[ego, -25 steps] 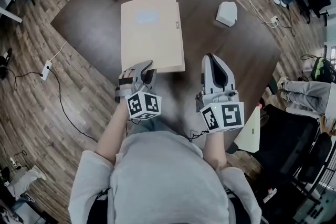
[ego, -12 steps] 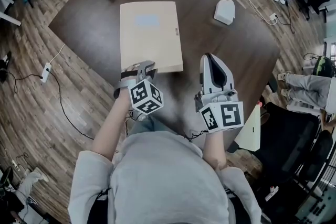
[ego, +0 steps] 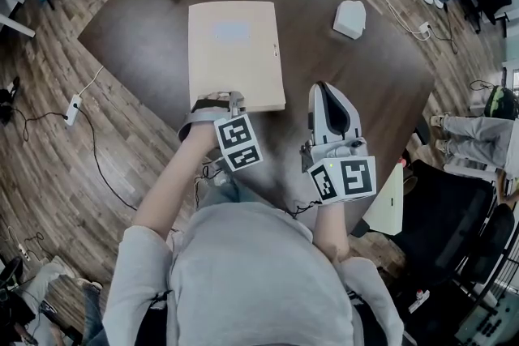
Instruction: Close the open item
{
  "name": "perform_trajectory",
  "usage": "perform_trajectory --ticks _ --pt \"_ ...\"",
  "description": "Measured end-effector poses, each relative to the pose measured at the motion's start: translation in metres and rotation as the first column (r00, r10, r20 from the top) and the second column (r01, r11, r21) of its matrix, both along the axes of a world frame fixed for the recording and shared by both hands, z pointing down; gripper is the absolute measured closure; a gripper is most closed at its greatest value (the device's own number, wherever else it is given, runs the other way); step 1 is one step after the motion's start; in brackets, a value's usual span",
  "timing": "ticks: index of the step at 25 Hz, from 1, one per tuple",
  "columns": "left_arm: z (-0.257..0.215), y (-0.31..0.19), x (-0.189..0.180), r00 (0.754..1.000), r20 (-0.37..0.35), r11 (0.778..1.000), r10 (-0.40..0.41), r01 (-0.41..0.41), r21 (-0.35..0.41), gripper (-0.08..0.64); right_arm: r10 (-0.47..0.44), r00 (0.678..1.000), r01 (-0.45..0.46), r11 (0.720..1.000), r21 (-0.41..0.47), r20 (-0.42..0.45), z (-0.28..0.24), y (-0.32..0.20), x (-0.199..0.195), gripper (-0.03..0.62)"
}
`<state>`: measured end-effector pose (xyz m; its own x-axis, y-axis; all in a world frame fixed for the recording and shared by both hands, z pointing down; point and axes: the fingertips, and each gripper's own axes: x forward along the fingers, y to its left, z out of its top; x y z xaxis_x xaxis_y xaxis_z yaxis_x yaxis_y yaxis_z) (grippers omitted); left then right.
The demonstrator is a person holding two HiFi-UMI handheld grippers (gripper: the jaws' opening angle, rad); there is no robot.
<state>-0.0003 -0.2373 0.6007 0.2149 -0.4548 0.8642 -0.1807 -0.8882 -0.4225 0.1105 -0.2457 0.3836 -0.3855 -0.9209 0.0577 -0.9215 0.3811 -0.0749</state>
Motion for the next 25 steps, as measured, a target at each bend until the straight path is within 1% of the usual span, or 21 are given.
perform_trajectory --ticks 4,5,6,7,9,11,15,16,18,20,22,24,25 --pt "0.002 0.002 0.001 0.993 0.104 0.998 0.063 -0.063 0.005 0.517 -0.009 1.000 0.009 1.000 0.006 0.000 -0.002 0.001 -0.004 0.578" --pt "0.002 0.002 0.002 0.991 0.114 0.998 0.069 -0.070 0.004 0.512 -0.010 1.000 0.010 1.000 0.007 0.000 -0.003 0.002 -0.005 0.578" --pt "0.002 0.001 0.001 0.992 0.106 0.997 0.070 -0.071 -0.001 0.507 -0.012 1.000 0.012 1.000 0.008 -0.001 -0.003 0.003 -0.006 0.578" --pt "0.000 0.001 0.001 0.995 0.078 0.998 0.065 -0.064 -0.011 0.500 -0.013 1.000 0.013 1.000 0.009 -0.003 -0.004 0.003 -0.006 0.578" --pt "-0.003 0.002 -0.001 0.999 -0.015 0.998 0.039 -0.039 -0.047 0.481 -0.013 1.000 0.013 1.000 0.010 -0.006 -0.005 0.006 -0.006 0.578" --pt "-0.006 0.003 -0.002 0.996 -0.091 0.997 0.021 -0.028 -0.078 0.463 -0.009 1.000 0.010 1.000 0.010 -0.008 -0.006 0.008 -0.003 0.578" --pt "-0.008 0.007 -0.001 0.989 -0.141 0.994 0.045 -0.059 -0.097 0.437 -0.002 1.000 0.002 1.000 0.011 -0.012 -0.007 0.012 0.001 0.578" --pt "-0.007 0.010 0.000 0.987 -0.156 0.991 0.048 -0.067 -0.114 0.429 -0.002 1.000 0.002 1.000 0.012 -0.013 -0.008 0.012 0.001 0.578" --pt "-0.004 0.017 0.001 0.979 -0.203 0.980 0.026 -0.065 -0.189 0.406 -0.001 1.000 0.002 1.000 0.012 -0.015 -0.008 0.014 0.003 0.578" --pt "-0.003 0.021 0.002 0.964 -0.264 0.966 -0.035 -0.035 -0.257 0.377 0.000 1.000 0.000 1.000 0.012 -0.016 -0.008 0.015 0.005 0.578" --pt "-0.003 0.017 0.003 0.936 -0.328 0.952 -0.130 0.026 -0.304 0.377 0.001 1.000 -0.001 1.000 0.012 -0.016 -0.008 0.016 0.006 0.578" --pt "-0.005 0.011 0.002 0.888 -0.383 0.924 -0.254 0.105 -0.368 0.379 0.003 1.000 -0.003 1.000 0.012 -0.015 -0.008 0.016 0.007 0.578" --pt "-0.006 0.006 0.000 0.862 -0.399 0.908 -0.312 0.147 -0.392 0.397 0.003 1.000 -0.003 1.000 0.012 -0.014 -0.008 0.016 0.007 0.578"
